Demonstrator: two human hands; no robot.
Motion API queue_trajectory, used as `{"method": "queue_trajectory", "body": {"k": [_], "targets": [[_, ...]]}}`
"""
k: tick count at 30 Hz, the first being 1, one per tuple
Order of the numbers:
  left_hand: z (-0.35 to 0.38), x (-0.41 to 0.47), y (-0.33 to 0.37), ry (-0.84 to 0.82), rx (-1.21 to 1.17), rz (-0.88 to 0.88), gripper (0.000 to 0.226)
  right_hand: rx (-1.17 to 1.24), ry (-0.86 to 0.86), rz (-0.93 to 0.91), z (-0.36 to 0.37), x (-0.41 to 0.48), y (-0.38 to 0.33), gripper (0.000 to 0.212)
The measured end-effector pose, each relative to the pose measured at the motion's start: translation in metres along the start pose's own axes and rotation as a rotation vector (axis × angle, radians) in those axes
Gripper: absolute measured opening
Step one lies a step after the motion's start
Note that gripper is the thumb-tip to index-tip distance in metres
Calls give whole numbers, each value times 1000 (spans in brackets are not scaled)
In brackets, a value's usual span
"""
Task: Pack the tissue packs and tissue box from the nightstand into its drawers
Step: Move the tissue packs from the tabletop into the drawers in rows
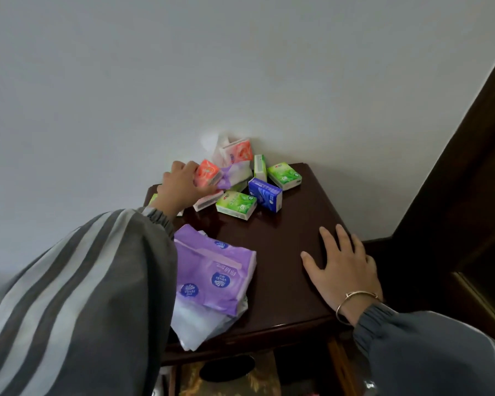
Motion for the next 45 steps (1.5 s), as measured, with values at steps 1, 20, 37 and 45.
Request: {"method": "queue_trajectory", "body": {"k": [1, 20, 37, 45], "targets": [[-9, -4, 0, 43, -57, -9, 71, 3, 4, 1, 0, 0, 0, 72], [-118, -207, -45, 300, -210, 187, 57, 82, 68, -9, -16, -5, -1, 63], [-94, -213, -118, 321, -344, 90, 64, -56, 13, -242, -30, 120, -144, 103], [-96, -213, -125, 325, -382, 65, 67, -124, -50, -358, -21, 117, -151, 63]]}}
Point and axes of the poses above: each hand's wrist, its own x-axis towards the middle knuckle, its own z-axis out of the palm, y = z × x, the point moved 7 cm from there along x, towards the middle knuckle, and after that the axes turned 11 degrees about -z, right-handed, at the moved point
